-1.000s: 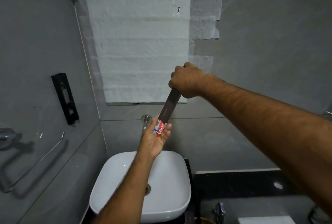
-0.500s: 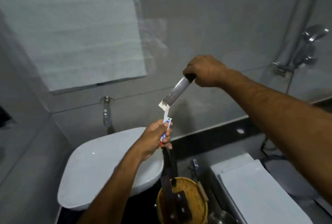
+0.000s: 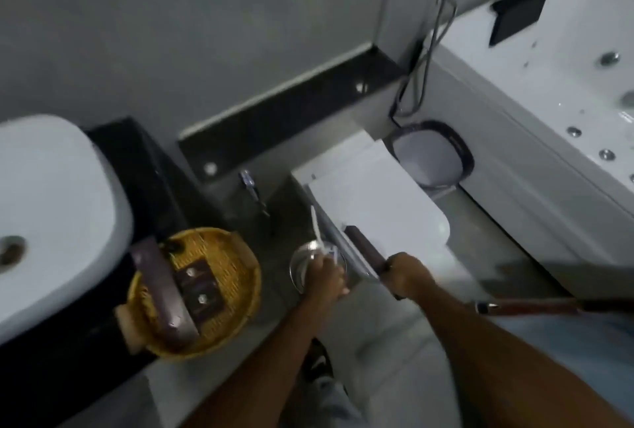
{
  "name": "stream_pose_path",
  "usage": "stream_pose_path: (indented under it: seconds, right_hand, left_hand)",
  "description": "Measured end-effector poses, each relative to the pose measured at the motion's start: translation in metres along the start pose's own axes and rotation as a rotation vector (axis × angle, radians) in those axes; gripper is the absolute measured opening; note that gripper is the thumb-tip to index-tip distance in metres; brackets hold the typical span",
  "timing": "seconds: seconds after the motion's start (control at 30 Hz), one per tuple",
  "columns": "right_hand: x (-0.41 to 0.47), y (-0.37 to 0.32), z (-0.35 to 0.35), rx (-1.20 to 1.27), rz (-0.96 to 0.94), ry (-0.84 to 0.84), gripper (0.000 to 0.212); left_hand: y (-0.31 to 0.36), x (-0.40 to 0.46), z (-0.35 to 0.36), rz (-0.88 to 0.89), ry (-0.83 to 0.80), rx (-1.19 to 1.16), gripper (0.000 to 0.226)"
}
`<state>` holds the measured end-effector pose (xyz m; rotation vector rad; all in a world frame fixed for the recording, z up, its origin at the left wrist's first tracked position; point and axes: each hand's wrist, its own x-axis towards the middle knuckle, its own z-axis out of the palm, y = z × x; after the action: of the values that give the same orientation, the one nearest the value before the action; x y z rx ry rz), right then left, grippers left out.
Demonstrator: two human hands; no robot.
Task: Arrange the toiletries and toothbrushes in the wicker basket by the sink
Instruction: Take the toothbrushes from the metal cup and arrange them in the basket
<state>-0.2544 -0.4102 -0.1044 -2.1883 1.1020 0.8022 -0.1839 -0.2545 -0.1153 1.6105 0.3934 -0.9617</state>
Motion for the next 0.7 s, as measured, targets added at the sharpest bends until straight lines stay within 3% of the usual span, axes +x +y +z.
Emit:
stream_pose_path:
  seconds: [0.07,0.13,0.23,0.37,0.47,0.57,0.7]
  right_hand:
    - [0.019,0.009,0.055,0.139,0.002,-0.003,0.028]
    - [0.039,0.006,0.098,0.301,0.035,-0.018,0.015]
    - [0.082,-0.004,0.143,0.445,0.189,-0.081,0.033]
    - [0.135,-0.009,0.180,0.532,0.202,-0.098,0.036]
    - [0.152,-0.006,0.197,0.616,0.168,-0.112,0.019]
    - [0.138,-0.005,0.198,0.604,0.097,-0.115,0.009]
    - [0.091,-0.008,0.169,0.732,-0.010,0.003,0.018]
  left_hand:
    - [-0.031,0.039,-0.005,-0.035,0.082,0.138,0.036]
    - [-0.062,0.077,-0.014,-0.099,0.182,0.156,0.034]
    - [-0.102,0.122,-0.027,-0.172,0.269,0.206,0.033]
    - [-0.132,0.155,-0.032,-0.232,0.249,0.222,0.037]
    - [-0.142,0.159,-0.029,-0.242,0.223,0.231,0.038]
    - [-0.137,0.147,-0.022,-0.221,0.194,0.230,0.038]
    - [-0.105,0.112,-0.004,-0.149,0.153,0.276,0.039]
